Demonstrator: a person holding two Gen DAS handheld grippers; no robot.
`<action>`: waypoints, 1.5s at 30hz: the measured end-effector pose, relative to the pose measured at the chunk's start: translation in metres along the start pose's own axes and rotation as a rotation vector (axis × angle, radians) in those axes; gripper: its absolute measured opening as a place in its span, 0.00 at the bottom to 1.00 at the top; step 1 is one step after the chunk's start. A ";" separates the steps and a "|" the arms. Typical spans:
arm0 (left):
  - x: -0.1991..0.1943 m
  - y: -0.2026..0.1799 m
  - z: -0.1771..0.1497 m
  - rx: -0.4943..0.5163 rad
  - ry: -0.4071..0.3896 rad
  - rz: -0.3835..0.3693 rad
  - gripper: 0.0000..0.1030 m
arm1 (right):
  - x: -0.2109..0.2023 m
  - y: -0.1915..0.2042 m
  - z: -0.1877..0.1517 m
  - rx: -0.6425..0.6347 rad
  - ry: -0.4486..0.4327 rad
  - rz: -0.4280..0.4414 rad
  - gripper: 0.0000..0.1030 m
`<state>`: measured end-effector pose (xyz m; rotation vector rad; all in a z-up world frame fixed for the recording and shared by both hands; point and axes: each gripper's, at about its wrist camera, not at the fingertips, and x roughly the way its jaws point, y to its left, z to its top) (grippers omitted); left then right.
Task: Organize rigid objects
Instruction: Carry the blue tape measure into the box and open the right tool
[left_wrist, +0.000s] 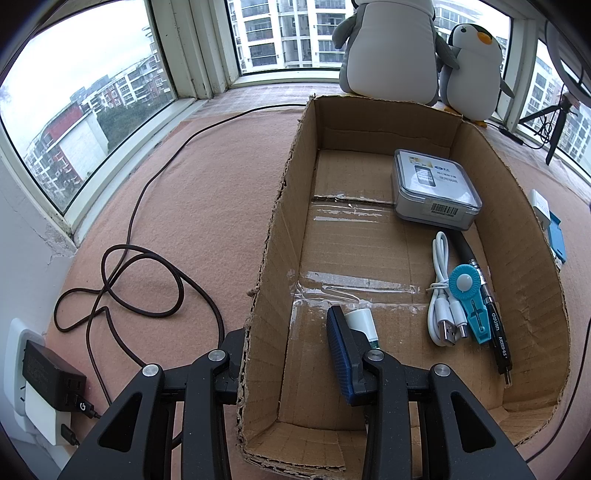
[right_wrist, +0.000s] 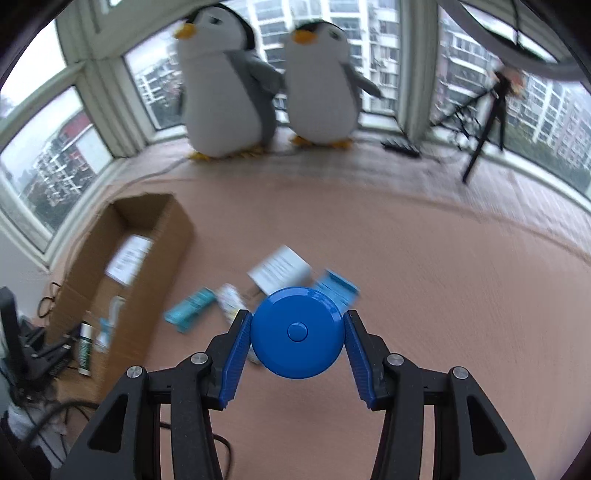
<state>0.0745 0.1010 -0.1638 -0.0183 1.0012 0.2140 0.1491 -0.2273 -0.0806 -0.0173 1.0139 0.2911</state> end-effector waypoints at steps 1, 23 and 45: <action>0.000 0.000 0.000 -0.001 0.000 0.000 0.36 | -0.002 0.007 0.004 -0.014 -0.009 0.011 0.45; 0.000 0.002 0.000 -0.013 -0.007 -0.010 0.36 | 0.034 0.185 0.039 -0.258 0.007 0.269 0.45; 0.001 0.003 -0.002 -0.015 -0.009 -0.010 0.36 | 0.056 0.196 0.045 -0.203 0.054 0.276 0.72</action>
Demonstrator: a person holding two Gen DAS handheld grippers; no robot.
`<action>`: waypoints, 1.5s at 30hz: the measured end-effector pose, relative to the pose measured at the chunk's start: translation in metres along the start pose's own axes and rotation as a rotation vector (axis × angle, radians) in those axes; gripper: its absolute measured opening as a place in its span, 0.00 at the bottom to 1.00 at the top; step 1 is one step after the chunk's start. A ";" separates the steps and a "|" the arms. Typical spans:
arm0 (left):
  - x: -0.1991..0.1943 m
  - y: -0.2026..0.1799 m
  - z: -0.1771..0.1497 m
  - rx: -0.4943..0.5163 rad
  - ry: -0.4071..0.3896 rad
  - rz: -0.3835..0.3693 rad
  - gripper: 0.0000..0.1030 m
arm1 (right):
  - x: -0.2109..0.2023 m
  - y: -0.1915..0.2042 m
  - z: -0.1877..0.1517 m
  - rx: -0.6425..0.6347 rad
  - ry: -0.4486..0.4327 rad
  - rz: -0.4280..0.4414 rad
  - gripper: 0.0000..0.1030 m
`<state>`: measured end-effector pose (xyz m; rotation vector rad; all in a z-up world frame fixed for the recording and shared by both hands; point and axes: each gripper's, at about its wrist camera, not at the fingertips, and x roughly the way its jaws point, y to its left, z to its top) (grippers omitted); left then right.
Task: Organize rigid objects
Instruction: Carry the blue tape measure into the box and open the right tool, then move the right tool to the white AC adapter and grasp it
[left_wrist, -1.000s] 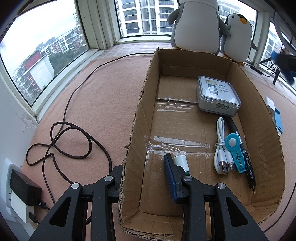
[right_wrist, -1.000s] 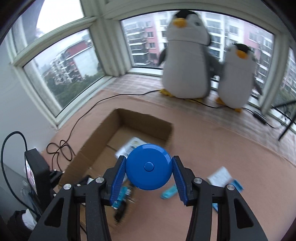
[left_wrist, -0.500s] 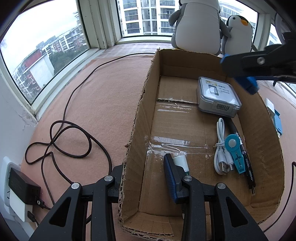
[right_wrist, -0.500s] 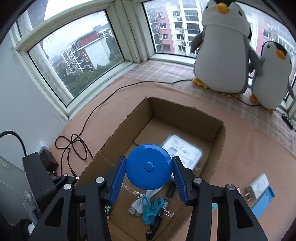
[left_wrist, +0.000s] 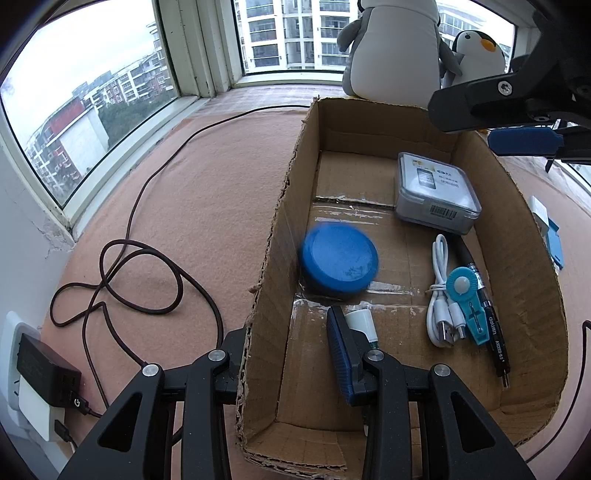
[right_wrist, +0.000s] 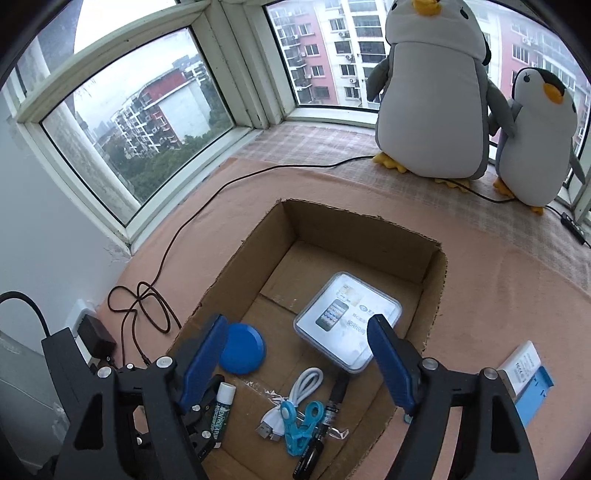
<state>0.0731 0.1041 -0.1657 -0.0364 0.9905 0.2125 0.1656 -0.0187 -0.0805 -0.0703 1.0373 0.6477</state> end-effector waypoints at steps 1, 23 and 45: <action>0.000 0.000 0.000 0.000 0.000 0.000 0.36 | -0.001 -0.001 -0.001 0.001 0.001 -0.001 0.72; -0.001 -0.001 0.000 0.006 -0.001 0.003 0.36 | -0.062 -0.128 -0.039 0.316 -0.025 -0.051 0.72; 0.000 -0.001 -0.001 0.005 -0.001 0.002 0.36 | -0.014 -0.204 -0.039 0.570 0.128 -0.152 0.53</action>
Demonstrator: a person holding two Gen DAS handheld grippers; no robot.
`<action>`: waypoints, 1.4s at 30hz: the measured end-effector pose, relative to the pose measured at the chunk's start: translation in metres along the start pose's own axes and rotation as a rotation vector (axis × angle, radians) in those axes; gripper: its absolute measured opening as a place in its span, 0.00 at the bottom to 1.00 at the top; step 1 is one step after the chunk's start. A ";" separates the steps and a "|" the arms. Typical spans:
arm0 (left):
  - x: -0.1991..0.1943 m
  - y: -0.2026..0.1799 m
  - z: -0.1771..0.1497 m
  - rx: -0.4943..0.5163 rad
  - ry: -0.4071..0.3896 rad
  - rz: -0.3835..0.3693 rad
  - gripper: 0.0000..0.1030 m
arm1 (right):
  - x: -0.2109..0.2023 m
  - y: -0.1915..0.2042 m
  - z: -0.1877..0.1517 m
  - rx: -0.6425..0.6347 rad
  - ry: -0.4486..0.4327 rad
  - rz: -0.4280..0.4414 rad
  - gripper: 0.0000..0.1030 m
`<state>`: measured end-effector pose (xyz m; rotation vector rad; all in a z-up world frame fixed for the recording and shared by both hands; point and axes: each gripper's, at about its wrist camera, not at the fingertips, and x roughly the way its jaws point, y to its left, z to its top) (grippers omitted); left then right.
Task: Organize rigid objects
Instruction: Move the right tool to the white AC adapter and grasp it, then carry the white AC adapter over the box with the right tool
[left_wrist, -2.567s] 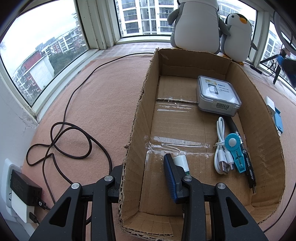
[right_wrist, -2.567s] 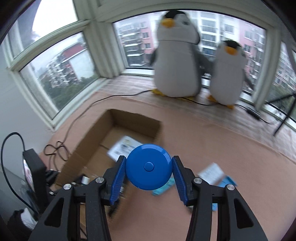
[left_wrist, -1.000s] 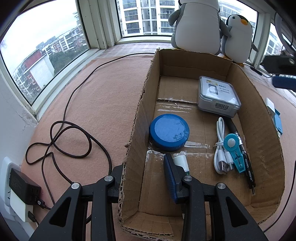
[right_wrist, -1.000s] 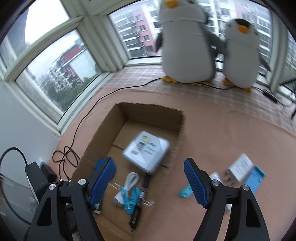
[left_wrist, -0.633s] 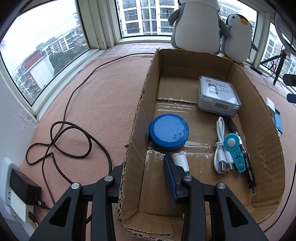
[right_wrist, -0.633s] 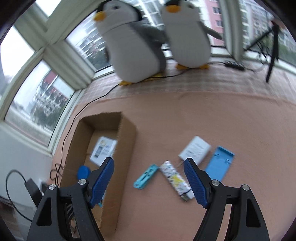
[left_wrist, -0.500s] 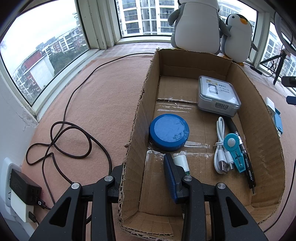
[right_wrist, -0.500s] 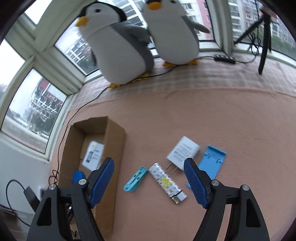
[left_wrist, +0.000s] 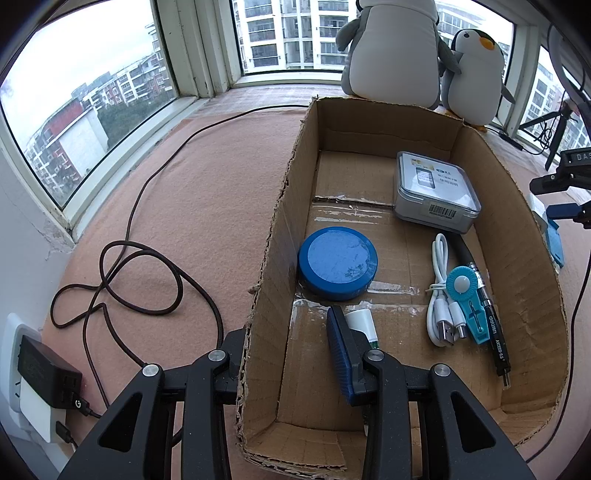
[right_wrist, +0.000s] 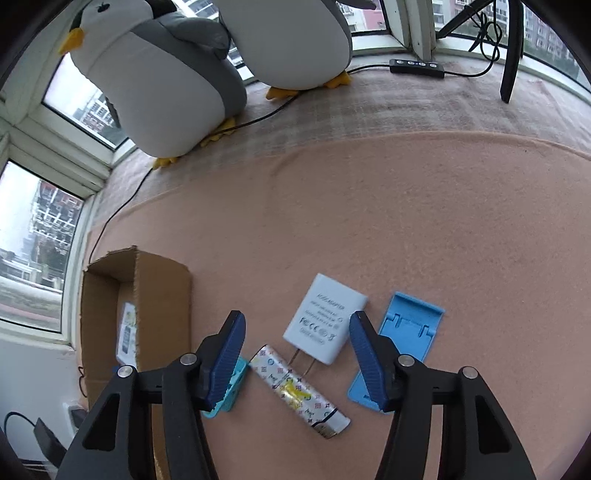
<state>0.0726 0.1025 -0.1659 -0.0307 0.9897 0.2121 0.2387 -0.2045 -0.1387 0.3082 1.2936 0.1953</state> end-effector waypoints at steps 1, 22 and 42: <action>0.000 0.000 0.000 0.000 0.000 -0.001 0.36 | 0.001 -0.001 0.000 0.000 0.002 -0.006 0.53; 0.000 0.000 0.000 -0.001 -0.002 -0.001 0.36 | 0.032 0.023 -0.004 -0.186 0.031 -0.175 0.32; 0.000 0.000 -0.001 0.000 -0.003 0.000 0.36 | -0.018 0.053 -0.035 -0.285 -0.122 -0.058 0.32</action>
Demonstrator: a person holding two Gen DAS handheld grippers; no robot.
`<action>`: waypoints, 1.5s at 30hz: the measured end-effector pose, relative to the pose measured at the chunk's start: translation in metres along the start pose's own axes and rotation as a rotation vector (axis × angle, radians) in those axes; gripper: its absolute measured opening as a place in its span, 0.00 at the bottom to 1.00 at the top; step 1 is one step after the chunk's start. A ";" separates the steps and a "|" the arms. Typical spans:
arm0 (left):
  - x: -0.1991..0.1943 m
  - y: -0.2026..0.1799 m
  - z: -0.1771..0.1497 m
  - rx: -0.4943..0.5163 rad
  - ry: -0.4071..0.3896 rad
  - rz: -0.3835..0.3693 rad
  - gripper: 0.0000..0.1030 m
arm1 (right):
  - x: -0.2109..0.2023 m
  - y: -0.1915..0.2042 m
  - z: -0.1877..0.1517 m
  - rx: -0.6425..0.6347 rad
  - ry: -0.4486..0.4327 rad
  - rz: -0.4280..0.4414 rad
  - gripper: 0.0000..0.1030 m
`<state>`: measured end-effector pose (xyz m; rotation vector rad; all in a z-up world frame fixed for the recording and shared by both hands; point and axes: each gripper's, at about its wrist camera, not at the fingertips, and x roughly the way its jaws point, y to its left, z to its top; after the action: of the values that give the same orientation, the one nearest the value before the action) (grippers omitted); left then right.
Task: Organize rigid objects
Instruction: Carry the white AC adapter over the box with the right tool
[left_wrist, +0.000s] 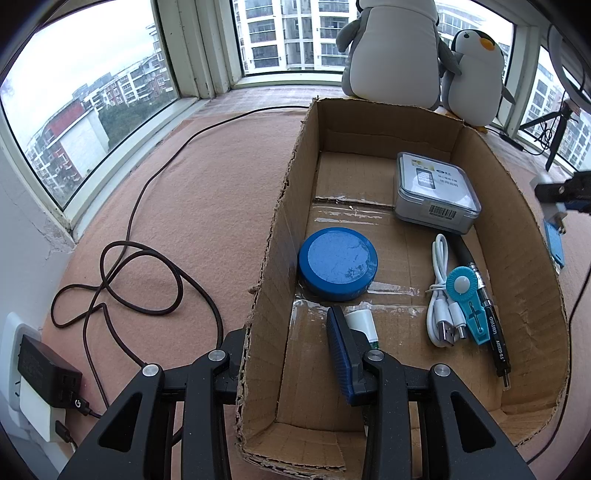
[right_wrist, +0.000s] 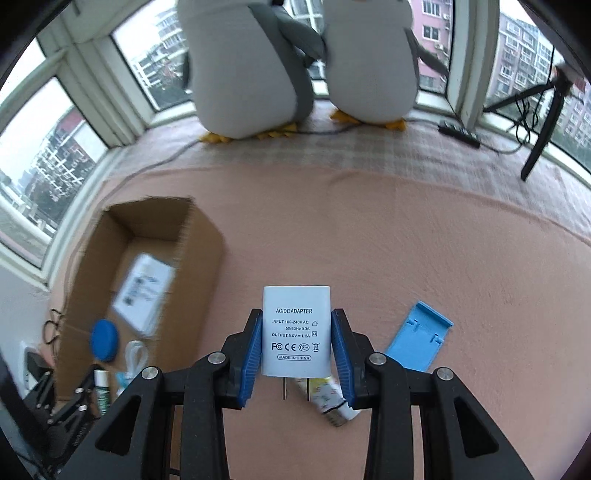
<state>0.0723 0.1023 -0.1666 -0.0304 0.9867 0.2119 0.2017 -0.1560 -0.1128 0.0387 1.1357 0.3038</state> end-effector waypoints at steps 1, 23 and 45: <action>0.000 0.000 0.000 0.000 0.000 0.000 0.36 | -0.005 0.004 -0.001 -0.005 -0.010 0.012 0.32; 0.000 0.000 0.000 -0.003 -0.002 -0.002 0.36 | -0.030 0.130 -0.002 -0.229 -0.057 0.225 0.32; -0.001 0.001 0.000 -0.006 -0.003 -0.003 0.36 | 0.005 0.151 -0.004 -0.263 0.032 0.252 0.32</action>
<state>0.0719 0.1031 -0.1656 -0.0370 0.9828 0.2115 0.1663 -0.0102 -0.0909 -0.0556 1.1161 0.6785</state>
